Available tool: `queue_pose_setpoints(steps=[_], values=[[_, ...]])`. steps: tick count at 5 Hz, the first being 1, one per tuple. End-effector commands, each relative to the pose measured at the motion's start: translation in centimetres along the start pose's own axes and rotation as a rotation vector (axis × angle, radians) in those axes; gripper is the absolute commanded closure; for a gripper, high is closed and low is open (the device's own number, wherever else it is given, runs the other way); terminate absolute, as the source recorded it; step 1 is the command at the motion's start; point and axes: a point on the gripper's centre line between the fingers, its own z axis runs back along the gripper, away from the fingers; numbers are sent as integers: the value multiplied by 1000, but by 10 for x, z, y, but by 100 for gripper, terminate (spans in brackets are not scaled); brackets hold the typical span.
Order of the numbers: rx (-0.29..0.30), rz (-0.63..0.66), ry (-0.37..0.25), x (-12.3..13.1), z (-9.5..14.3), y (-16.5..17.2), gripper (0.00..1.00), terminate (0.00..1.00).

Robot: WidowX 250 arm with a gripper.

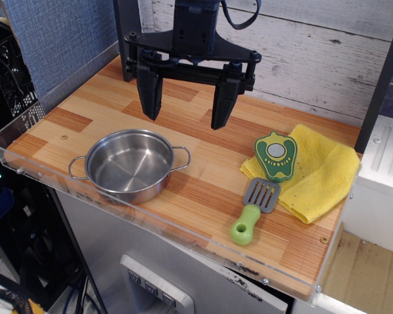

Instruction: Move silver pot to top left corner of table.

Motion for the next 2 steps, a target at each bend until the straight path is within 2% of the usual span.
queue_pose_setpoints(steps=[1, 2], values=[[0, 0, 0, 0, 0, 0, 0, 0], [7, 94, 78, 10, -22, 22, 0, 0]])
